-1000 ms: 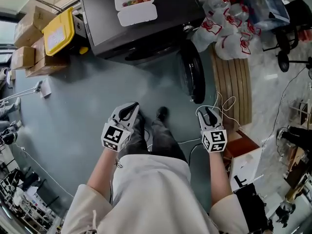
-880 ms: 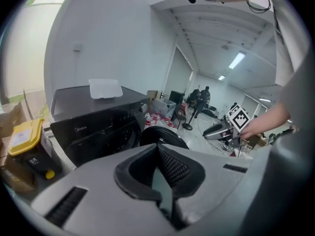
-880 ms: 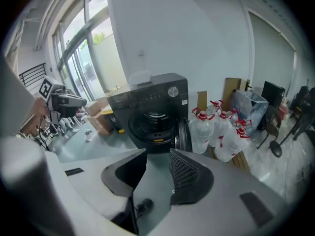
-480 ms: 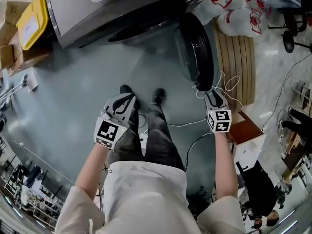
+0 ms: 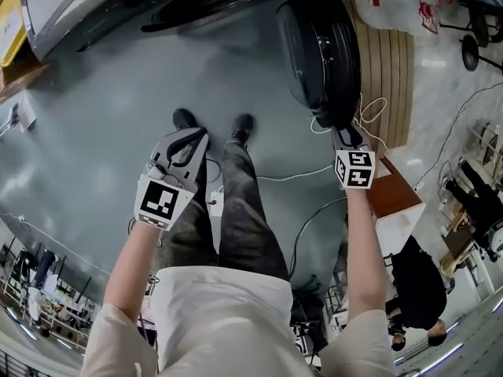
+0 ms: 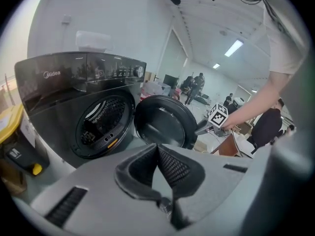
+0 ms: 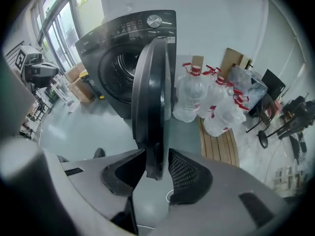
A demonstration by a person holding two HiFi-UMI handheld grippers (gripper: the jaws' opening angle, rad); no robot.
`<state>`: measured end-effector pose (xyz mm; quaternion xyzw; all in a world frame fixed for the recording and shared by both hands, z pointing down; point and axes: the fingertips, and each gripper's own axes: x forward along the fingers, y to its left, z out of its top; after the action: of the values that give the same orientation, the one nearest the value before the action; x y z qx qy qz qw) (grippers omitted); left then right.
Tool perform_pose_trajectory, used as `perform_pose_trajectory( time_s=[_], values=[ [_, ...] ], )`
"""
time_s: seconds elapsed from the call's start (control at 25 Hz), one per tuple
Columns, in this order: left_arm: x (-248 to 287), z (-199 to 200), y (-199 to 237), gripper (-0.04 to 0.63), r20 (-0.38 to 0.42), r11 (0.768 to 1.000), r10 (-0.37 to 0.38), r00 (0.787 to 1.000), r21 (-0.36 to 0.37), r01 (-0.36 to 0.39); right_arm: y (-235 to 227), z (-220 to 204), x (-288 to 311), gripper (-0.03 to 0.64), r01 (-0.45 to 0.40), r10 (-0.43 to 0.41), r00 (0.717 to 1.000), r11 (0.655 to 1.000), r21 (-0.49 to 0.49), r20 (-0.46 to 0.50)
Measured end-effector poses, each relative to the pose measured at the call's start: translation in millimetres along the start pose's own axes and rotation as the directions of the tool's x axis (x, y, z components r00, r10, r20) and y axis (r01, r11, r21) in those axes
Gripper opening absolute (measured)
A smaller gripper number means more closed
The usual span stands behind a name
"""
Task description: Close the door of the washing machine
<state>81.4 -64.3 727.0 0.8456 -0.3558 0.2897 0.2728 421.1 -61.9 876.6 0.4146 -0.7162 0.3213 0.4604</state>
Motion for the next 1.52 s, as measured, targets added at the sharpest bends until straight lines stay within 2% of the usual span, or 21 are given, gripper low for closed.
perform_pose_trajectory(
  time_s=[0.36, 0.48, 0.68, 1.12, 1.52],
  values=[
    [40.9, -41.5, 6.0, 0.009, -0.021, 1.000, -0.002, 1.000, 0.019, 0.002, -1.1, -7.3, 18.0, 0.143, 0.023, -0.021, 0.999, 0.999, -0.026, 0.050],
    [48.2, -53.6, 0.5, 0.009, -0.027, 1.000, -0.010, 1.000, 0.014, 0.010, -0.2, -9.6, 17.5, 0.124, 0.049, -0.046, 0.998, 0.996, -0.068, 0.044],
    [47.4, -69.4, 0.0, 0.009, -0.033, 1.000, -0.014, 0.999, 0.000, 0.014, 17.2, -10.9, 20.5, 0.115, 0.045, -0.042, 0.999, 0.996, -0.075, 0.032],
    [11.7, -98.1, 43.4, 0.009, -0.024, 0.998, 0.044, 0.999, -0.043, -0.045, 104.2, 6.6, 38.3, 0.141, -0.026, 0.027, 0.999, 0.998, -0.050, 0.020],
    [-27.7, -135.2, 92.7, 0.009, -0.031, 0.992, 0.094, 0.995, -0.087, -0.097, 197.9, 46.5, 61.2, 0.167, -0.074, 0.072, 0.997, 0.995, 0.062, 0.032]
  ],
)
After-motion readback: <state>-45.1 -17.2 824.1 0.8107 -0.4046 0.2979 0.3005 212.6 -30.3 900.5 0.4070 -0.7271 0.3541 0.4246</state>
